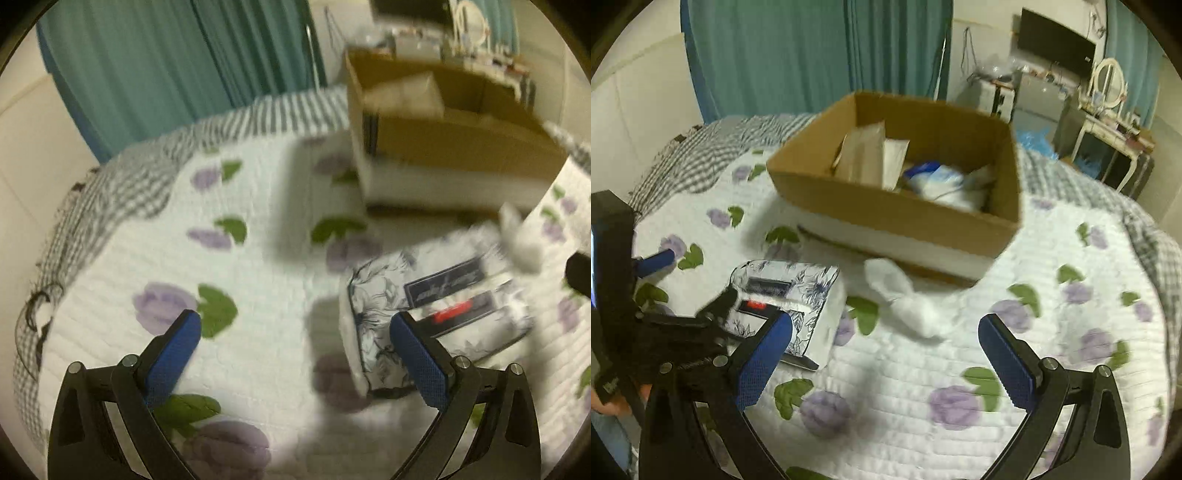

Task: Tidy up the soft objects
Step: 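Grasp the floral tissue pack with the right tool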

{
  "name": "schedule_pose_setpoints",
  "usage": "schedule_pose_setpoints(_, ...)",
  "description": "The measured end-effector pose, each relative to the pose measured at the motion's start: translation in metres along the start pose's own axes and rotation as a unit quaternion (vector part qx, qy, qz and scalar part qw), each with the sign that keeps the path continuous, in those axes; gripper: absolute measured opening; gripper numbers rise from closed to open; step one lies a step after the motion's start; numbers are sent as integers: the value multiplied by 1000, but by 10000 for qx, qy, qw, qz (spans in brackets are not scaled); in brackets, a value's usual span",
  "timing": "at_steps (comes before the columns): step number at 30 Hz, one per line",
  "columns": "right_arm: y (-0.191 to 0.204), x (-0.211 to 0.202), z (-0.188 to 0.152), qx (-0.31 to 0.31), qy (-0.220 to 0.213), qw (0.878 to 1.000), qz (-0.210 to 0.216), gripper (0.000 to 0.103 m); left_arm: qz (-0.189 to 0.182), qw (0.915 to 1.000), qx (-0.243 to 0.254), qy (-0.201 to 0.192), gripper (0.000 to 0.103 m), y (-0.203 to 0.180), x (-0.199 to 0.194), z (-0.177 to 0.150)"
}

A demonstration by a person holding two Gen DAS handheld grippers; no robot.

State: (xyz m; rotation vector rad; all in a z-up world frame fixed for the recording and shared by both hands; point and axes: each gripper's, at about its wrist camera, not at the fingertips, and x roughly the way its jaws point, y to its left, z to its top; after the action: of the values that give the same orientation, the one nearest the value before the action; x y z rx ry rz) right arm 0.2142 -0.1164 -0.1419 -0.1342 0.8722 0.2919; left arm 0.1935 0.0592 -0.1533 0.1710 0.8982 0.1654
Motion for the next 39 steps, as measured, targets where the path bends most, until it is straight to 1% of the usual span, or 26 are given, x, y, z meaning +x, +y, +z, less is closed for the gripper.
schedule_pose_setpoints(1, 1, 6, 0, 15, 44, 10000, 43, 102, 67, 9999, 45, 111, 103, -1, 8, -3)
schedule_pose_setpoints(4, 5, 21, 3, 68, 169, 9996, 216, 102, 190, 9997, 30, 172, 103, 4, 14, -9)
schedule_pose_setpoints(8, 17, 38, 4, 56, 332, 9981, 515, 101, 324, 9985, -251, 351, 103, 18, 28, -13)
schedule_pose_setpoints(11, 25, 52, 5, 100, 464, 9967, 663, 101, 413, 9983, -203, 355, 103, 18, 31, -13)
schedule_pose_setpoints(13, 31, 63, 3, 173, 599, 9946, 833, 101, 408, 9983, -210, 353, 103, 19, 31, -13)
schedule_pose_setpoints(16, 40, 77, 1, 372, 796, 9879, 1281, 91, 348, 9984, -269, 354, 103, 21, 28, -13)
schedule_pose_setpoints(17, 44, 80, 0, 413, 826, 9856, 1415, 84, 341, 9984, -279, 358, 103, 21, 29, -12)
schedule_pose_setpoints(18, 46, 81, -1, 433, 851, 9834, 1546, 73, 328, 9984, -296, 351, 103, 22, 29, -12)
schedule_pose_setpoints(19, 48, 81, -1, 450, 847, 9826, 1589, 73, 319, 9984, -311, 341, 103, 22, 28, -12)
schedule_pose_setpoints(20, 50, 79, -1, 448, 810, 9834, 1561, 70, 322, 9985, -318, 324, 103, 22, 27, -11)
schedule_pose_setpoints(21, 50, 75, -1, 436, 758, 9833, 1597, 61, 323, 9985, -325, 293, 103, 22, 25, -11)
schedule_pose_setpoints(22, 50, 71, -1, 443, 683, 9830, 1649, 58, 303, 9986, -346, 254, 103, 23, 21, -11)
schedule_pose_setpoints(23, 48, 63, -1, 447, 565, 9832, 1678, 51, 250, 9988, -369, 210, 103, 24, 17, -10)
schedule_pose_setpoints(24, 46, 55, 0, 443, 469, 9836, 1682, 46, 159, 9990, -403, 149, 103, 25, 12, -9)
schedule_pose_setpoints(26, 42, 35, 1, 301, 219, 9870, 1566, 44, -76, 9989, -464, 35, 103, 27, 0, -4)
schedule_pose_setpoints(29, 28, -1, 3, 73, -193, 9910, 1319, 42, -157, 9986, -470, -195, 103, 25, -20, 5)
schedule_pose_setpoints(32, 6, -36, 6, 33, -528, 9930, 1054, 42, -415, 9972, -442, -442, 103, 16, -38, 15)
schedule_pose_setpoints(34, -12, -55, 5, -16, -662, 9949, 757, 42, -683, 9952, -479, -505, 103, 5, -44, 22)
schedule_pose_setpoints(36, -30, -68, 1, -44, -717, 9965, 420, 42, -817, 9943, -441, -526, 103, -8, -44, 26)
schedule_pose_setpoints(38, -52, -72, -4, 47, -739, 9972, 35, 42, -946, 9935, -359, -515, 103, -25, -41, 29)
schedule_pose_setpoints(39, -63, -72, -6, 147, -728, 9972, -93, 42, -1058, 9927, -319, -476, 103, -35, -38, 30)
